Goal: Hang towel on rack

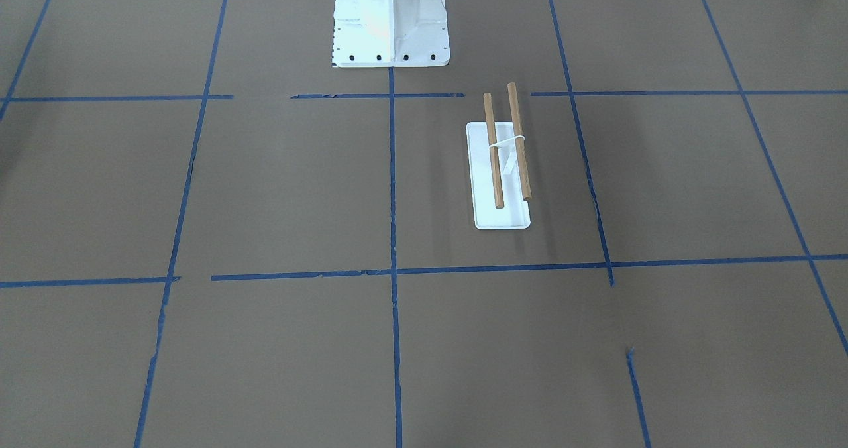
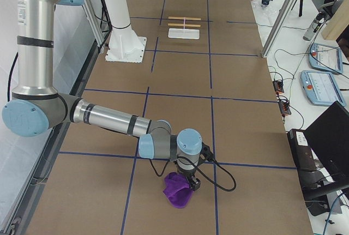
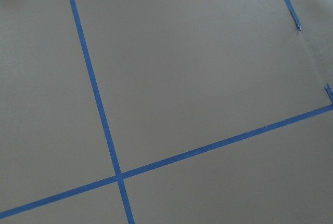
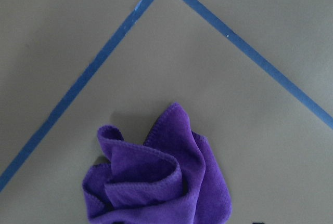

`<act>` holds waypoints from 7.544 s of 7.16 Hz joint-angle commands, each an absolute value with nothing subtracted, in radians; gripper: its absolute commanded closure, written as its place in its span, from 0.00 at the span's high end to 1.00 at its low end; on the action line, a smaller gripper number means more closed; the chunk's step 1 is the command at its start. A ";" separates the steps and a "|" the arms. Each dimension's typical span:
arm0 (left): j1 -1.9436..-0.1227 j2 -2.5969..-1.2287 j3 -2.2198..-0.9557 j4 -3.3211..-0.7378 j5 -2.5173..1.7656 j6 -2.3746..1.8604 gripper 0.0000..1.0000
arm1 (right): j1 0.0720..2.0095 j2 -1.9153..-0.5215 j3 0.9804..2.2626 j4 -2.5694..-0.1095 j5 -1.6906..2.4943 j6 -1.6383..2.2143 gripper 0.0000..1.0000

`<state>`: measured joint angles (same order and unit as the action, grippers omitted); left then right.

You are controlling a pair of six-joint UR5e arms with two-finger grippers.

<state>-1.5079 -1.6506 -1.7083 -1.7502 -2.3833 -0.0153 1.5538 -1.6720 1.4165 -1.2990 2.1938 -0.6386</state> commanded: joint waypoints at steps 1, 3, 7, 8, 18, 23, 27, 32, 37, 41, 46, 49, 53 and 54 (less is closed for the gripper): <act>-1.508 -1.651 -1.709 -1.750 -2.384 -0.015 1.00 | 1.526 -1.683 1.369 -1.289 2.155 -0.658 0.72; -1.508 -1.651 -1.707 -1.750 -2.384 -0.015 1.00 | 1.505 -1.695 1.364 -1.289 2.148 -0.660 0.58; -1.509 -1.651 -1.709 -1.750 -2.384 -0.015 1.00 | 1.474 -1.665 1.371 -1.289 2.114 -0.658 0.00; -1.508 -1.651 -1.709 -1.750 -2.384 -0.015 1.00 | 1.474 -1.651 1.379 -1.287 2.112 -0.658 0.00; -1.320 -1.858 -1.769 -1.885 -2.381 -0.448 1.00 | 1.297 -1.274 1.726 -1.707 2.195 -0.376 0.00; -1.014 -2.092 -1.786 -1.891 -2.379 -1.070 1.00 | 1.008 -1.140 1.764 -1.483 2.191 -0.057 0.00; -0.844 -2.181 -1.763 -1.978 -2.283 -1.519 1.00 | 0.853 -1.071 1.859 -1.404 2.166 0.134 0.00; -0.732 -2.261 -1.663 -1.982 -2.129 -1.773 1.00 | 0.592 -1.055 1.942 -1.241 1.838 0.282 0.00; -0.689 -2.275 -1.640 -1.988 -2.065 -1.787 0.97 | 0.578 -1.046 1.997 -1.243 1.833 0.299 0.00; -0.670 -2.272 -1.649 -1.988 -2.068 -1.789 0.63 | 0.568 -1.028 1.994 -1.239 1.819 0.301 0.00; -0.669 -2.264 -1.654 -1.983 -2.071 -1.786 0.53 | 0.572 -1.029 1.990 -1.239 1.746 0.301 0.00; -0.669 -2.266 -1.661 -1.983 -2.075 -1.784 0.48 | 0.572 -1.028 1.990 -1.239 1.732 0.301 0.00; -0.667 -2.264 -1.672 -1.977 -2.077 -1.787 0.12 | 0.571 -1.026 1.990 -1.239 1.721 0.301 0.00; -0.667 -2.263 -1.671 -1.976 -2.077 -1.787 0.00 | 0.571 -1.028 1.990 -1.239 1.721 0.301 0.00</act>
<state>-0.6674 -2.2636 -1.6710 -1.9779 -2.0770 -1.7860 0.5708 -1.0271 1.9896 -1.2395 1.7220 0.3007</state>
